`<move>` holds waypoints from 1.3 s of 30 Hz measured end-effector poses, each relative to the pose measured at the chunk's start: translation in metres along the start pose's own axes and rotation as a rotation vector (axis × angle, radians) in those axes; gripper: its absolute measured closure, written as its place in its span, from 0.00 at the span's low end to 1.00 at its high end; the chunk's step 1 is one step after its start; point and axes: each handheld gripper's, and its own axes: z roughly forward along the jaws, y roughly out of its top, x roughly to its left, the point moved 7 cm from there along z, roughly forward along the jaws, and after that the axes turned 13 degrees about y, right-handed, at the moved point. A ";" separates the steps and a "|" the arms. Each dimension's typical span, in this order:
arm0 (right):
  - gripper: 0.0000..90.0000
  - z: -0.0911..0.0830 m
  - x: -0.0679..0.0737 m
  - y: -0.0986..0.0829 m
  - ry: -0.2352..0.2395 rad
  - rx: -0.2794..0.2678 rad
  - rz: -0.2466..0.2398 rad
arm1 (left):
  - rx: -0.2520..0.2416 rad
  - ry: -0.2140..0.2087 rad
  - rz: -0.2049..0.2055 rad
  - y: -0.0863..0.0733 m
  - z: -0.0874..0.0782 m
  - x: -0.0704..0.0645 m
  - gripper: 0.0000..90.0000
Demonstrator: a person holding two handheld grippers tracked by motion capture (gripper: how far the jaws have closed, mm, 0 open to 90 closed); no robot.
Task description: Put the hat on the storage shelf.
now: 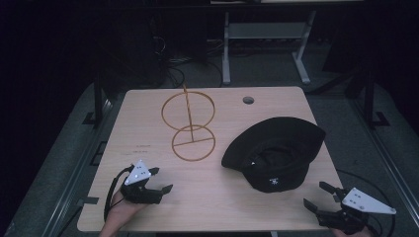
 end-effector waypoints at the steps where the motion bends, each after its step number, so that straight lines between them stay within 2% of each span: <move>1: 0.19 0.000 0.000 0.000 0.000 0.000 0.000 | 0.000 0.000 0.000 0.000 0.000 0.000 0.23; 9: 0.18 -0.001 -0.001 0.000 -0.006 -0.007 0.012 | -0.014 -0.010 0.012 0.003 -0.002 -0.002 0.25; 15: 0.18 -0.001 0.001 0.001 -0.003 -0.015 0.013 | -0.028 -0.043 0.029 0.014 -0.003 -0.015 0.26; 19: 0.18 -0.001 0.001 0.002 -0.002 -0.019 0.014 | -0.042 -0.096 0.029 0.026 -0.001 -0.028 0.25; 22: 0.18 0.000 0.001 0.003 0.000 -0.014 0.011 | -0.041 -0.106 0.033 0.030 0.000 -0.032 0.25; 24: 0.18 0.000 0.001 0.003 0.000 -0.016 0.005 | -0.040 -0.113 0.048 0.033 0.001 -0.036 0.25; 25: 0.18 0.001 0.001 0.003 0.003 -0.020 0.009 | -0.041 -0.129 0.062 0.038 0.003 -0.042 0.25; 27: 0.18 0.001 0.001 0.003 0.005 -0.019 0.012 | -0.045 -0.134 0.066 0.040 0.003 -0.044 0.25; 29: 0.18 0.001 0.001 0.003 0.006 -0.017 0.011 | -0.051 -0.157 0.092 0.049 0.006 -0.055 0.25; 30: 0.18 0.001 0.001 0.003 0.006 -0.022 0.009 | -0.051 -0.157 0.092 0.049 0.006 -0.055 0.24; 32: 0.18 0.001 0.001 0.004 0.008 -0.024 0.013 | -0.055 -0.174 0.122 0.058 0.010 -0.064 0.24; 33: 0.18 0.001 0.001 0.004 0.008 -0.024 0.013 | -0.055 -0.174 0.122 0.058 0.010 -0.064 0.24; 34: 0.18 0.001 0.001 0.003 0.011 -0.020 0.015 | -0.060 -0.188 0.143 0.066 0.012 -0.071 0.24; 35: 0.18 0.001 0.001 0.003 0.011 -0.020 0.015 | -0.060 -0.188 0.143 0.066 0.012 -0.071 0.24; 39: 0.18 0.000 0.001 0.004 0.013 -0.026 0.008 | -0.078 -0.228 0.178 0.086 0.018 -0.088 0.25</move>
